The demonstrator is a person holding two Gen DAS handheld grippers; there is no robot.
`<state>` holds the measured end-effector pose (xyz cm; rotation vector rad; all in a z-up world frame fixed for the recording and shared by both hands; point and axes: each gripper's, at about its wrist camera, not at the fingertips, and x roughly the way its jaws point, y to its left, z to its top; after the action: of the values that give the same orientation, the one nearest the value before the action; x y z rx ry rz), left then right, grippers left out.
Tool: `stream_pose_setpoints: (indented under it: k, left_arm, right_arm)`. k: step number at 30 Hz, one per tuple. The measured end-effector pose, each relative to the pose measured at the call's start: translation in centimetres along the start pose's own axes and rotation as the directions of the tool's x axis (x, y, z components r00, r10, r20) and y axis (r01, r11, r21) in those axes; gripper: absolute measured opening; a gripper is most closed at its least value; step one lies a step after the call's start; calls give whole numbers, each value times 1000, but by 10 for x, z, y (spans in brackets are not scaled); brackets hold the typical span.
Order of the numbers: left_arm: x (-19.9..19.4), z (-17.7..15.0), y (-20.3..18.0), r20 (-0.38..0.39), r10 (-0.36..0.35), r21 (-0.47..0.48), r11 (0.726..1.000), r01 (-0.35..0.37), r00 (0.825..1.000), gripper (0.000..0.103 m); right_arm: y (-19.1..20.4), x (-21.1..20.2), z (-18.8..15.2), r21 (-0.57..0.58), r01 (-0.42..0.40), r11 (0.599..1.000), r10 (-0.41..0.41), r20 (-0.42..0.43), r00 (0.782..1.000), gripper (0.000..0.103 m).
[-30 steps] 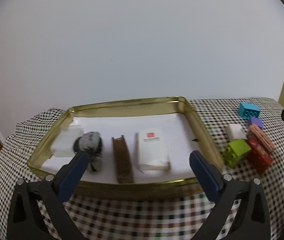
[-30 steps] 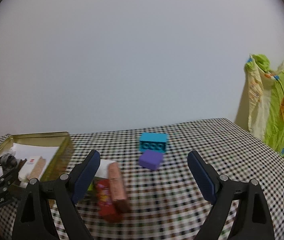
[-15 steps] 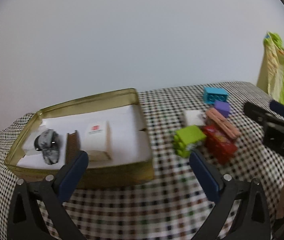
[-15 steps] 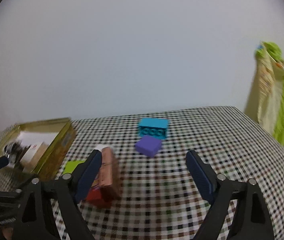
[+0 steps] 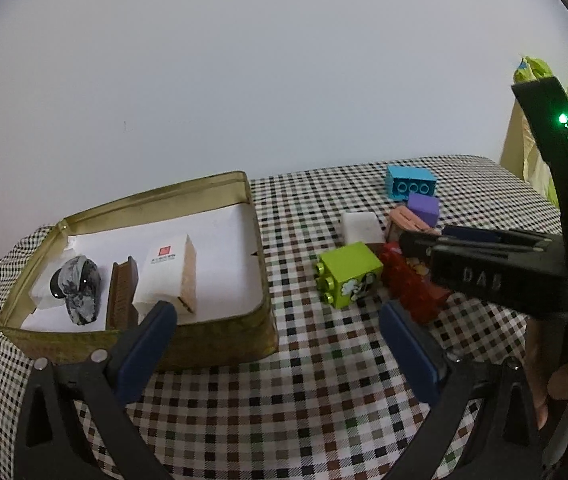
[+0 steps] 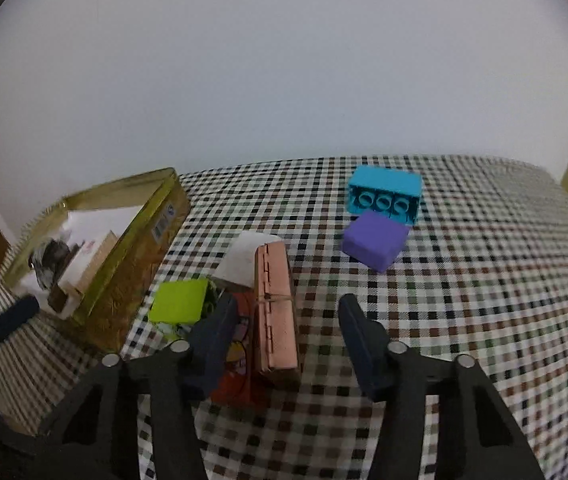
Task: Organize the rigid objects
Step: 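Grasp the copper hinged box with the right gripper and lift it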
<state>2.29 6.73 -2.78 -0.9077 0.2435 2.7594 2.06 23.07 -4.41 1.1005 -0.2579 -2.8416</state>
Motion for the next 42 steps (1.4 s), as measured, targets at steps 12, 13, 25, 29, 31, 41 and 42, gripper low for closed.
stream_pose_setpoints:
  k: [12,13,25,29,31,41,42]
  left_arm:
    - [2,0,2,-8,4,-10,1000,-4,1000,102]
    - [1,0,1,-6,5,-9,1000,-5,1000,102]
    - [-1,0,-3,-5,-1,-21,1000,1,1000,102]
    - [-4,-1,-9,1,-15,-35,999,15,1000,99]
    - [-4,-1,-13,-3,-36,-51,998,36,999,99]
    - [20,2,-59,-133,-98,-103,991,84,986,75]
    - [23,3,-62,-140,-98,-105,991,84,985,73]
  right_arm:
    - [-14,-2,-4,68,-11,998,13,-18,1000,29]
    - [-11,-1,-4,57,-16,998,17,-20,1000,29]
    - [-15,10,-2,103,-101,990,109,-83,991,24]
    - [-17,-8,0,88,-45,995,46,-14,999,19]
    - [-25,-24,4,102,-8,995,1,59,998,19]
    - [-38,-63,17,158,126,979,-165,263,950,20]
    - [-40,-65,18,166,128,978,-171,274,947,20]
